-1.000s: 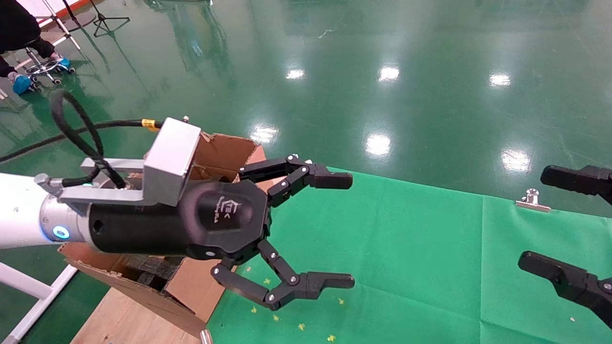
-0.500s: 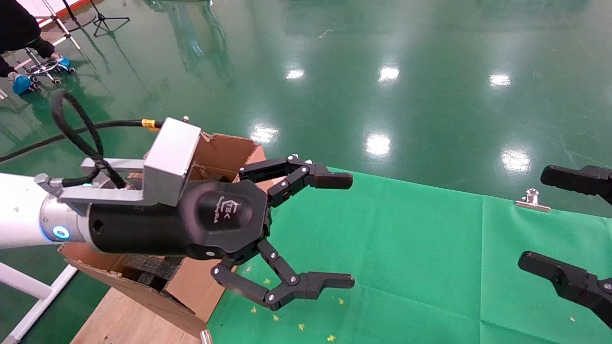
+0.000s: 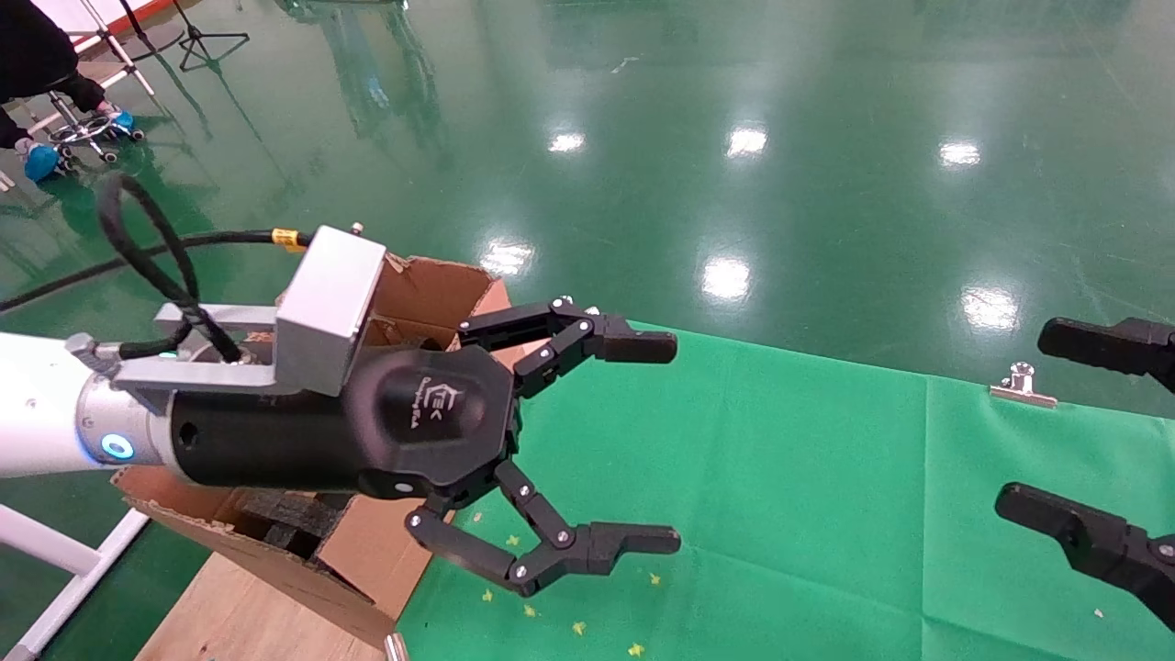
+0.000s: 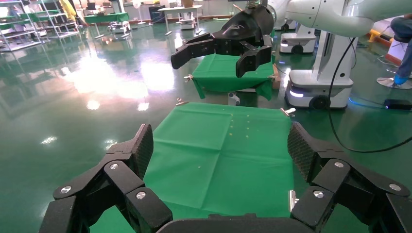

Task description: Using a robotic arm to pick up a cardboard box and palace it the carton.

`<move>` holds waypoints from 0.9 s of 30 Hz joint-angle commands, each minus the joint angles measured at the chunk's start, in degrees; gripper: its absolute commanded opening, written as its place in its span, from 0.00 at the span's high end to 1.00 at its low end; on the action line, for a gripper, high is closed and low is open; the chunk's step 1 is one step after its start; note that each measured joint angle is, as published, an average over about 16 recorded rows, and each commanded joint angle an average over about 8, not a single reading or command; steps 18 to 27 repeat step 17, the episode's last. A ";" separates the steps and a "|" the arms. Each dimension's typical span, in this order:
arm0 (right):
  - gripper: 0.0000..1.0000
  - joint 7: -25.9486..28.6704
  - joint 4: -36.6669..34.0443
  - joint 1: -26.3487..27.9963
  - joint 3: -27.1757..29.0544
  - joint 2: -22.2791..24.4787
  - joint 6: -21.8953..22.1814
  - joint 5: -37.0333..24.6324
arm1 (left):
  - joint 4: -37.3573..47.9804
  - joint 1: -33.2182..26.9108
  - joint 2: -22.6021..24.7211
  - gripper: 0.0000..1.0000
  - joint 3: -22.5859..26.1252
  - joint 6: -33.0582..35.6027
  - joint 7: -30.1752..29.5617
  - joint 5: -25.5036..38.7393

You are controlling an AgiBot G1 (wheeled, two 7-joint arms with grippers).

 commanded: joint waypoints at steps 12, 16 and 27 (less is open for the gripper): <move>0.00 0.00 0.00 0.00 0.00 0.00 0.00 0.00 | 0.00 0.00 0.00 0.00 0.00 0.00 0.00 0.00; 0.00 0.00 0.00 0.00 0.00 0.00 0.00 0.00 | 0.00 0.00 0.00 0.00 0.00 0.00 0.00 0.00; 0.00 0.00 0.00 0.00 0.00 0.00 0.00 0.00 | 0.00 0.00 0.00 0.00 0.00 0.00 0.00 0.00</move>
